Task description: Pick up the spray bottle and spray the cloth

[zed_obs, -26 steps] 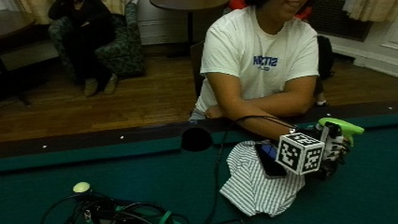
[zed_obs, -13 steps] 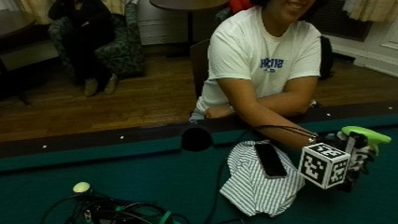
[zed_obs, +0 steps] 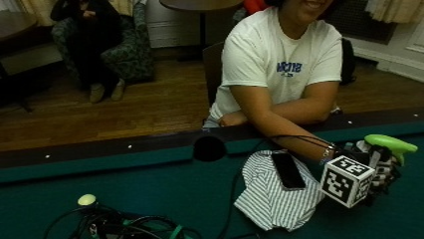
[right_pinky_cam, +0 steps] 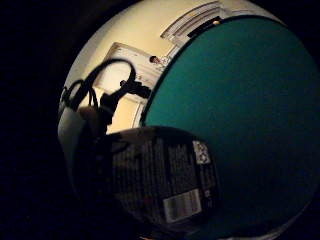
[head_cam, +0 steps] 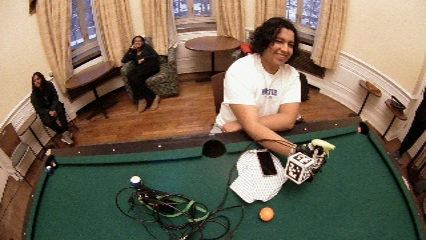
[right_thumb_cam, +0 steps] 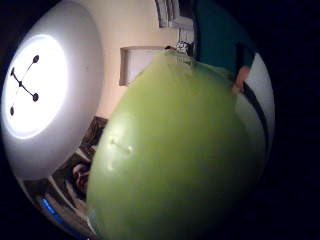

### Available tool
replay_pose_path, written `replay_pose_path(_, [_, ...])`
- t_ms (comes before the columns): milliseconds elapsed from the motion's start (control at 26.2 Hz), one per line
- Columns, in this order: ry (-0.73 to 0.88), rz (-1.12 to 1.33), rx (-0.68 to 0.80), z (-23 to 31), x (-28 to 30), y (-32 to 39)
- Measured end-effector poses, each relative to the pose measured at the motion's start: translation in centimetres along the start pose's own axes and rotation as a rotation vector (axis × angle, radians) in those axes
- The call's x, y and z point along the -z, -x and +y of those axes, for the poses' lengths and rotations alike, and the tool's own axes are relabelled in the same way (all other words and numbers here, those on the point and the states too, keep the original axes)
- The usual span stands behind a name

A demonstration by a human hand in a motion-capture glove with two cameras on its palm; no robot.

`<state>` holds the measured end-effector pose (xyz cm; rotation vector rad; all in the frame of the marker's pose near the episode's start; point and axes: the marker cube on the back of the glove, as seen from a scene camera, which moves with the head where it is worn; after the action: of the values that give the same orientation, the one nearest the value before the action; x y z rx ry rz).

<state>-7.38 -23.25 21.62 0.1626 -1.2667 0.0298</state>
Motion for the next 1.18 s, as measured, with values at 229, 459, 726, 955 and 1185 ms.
replay_pose_path(229, [0.049,0.068,-0.063,1.6,0.8,-1.2])
replay_pose_path(459, [0.123,0.185,-0.086,4.4,2.6,-1.3])
replay_pose_path(726, [0.200,0.378,-0.057,9.0,6.5,0.8])
replay_pose_path(955, [0.262,0.599,0.028,13.1,9.4,3.1])
replay_pose_path(1185, [0.293,0.764,0.132,16.9,11.3,5.4])
